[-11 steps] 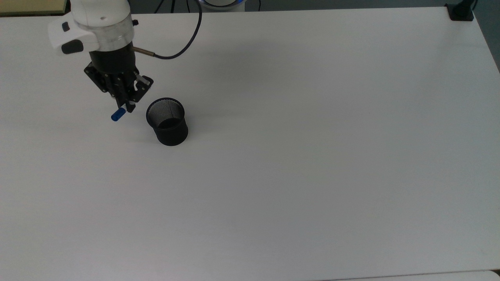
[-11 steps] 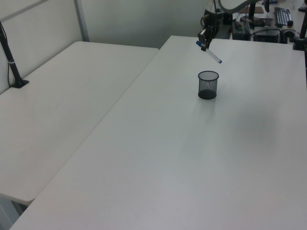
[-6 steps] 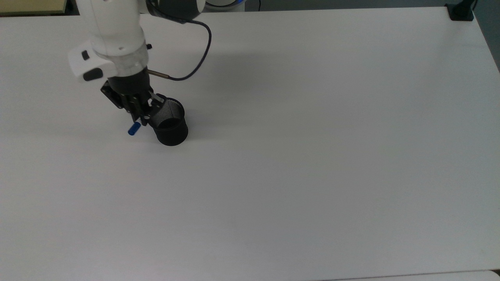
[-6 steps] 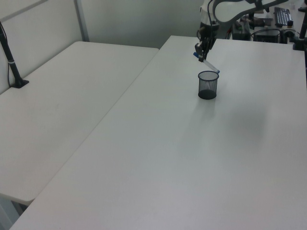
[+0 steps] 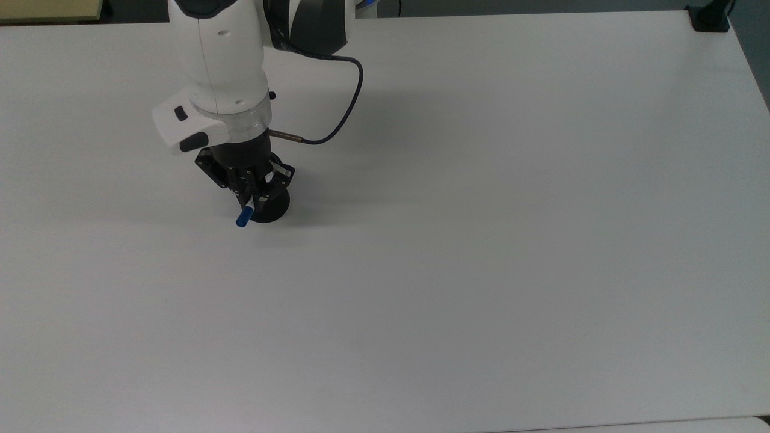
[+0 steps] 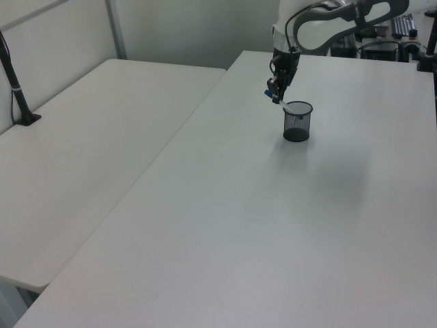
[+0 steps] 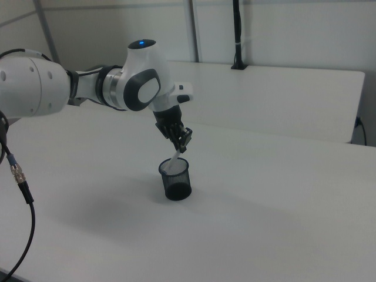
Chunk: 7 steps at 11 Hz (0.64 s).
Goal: Insert the marker
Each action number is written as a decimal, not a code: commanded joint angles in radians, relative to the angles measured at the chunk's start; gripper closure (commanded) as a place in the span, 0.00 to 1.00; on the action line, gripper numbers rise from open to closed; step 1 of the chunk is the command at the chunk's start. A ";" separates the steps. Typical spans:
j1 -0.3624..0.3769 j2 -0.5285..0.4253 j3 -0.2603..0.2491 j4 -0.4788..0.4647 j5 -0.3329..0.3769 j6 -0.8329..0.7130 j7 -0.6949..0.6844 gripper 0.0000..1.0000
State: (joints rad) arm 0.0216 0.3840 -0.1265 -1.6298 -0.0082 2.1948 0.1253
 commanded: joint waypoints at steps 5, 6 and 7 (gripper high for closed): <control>-0.006 -0.051 -0.009 -0.004 -0.022 -0.087 -0.025 0.00; -0.025 -0.071 -0.007 0.001 -0.018 -0.136 -0.061 0.00; -0.028 -0.100 -0.007 0.002 -0.015 -0.177 -0.068 0.00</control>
State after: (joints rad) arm 0.0114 0.3635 -0.1336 -1.6196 -0.0131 2.1222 0.1052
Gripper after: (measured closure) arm 0.075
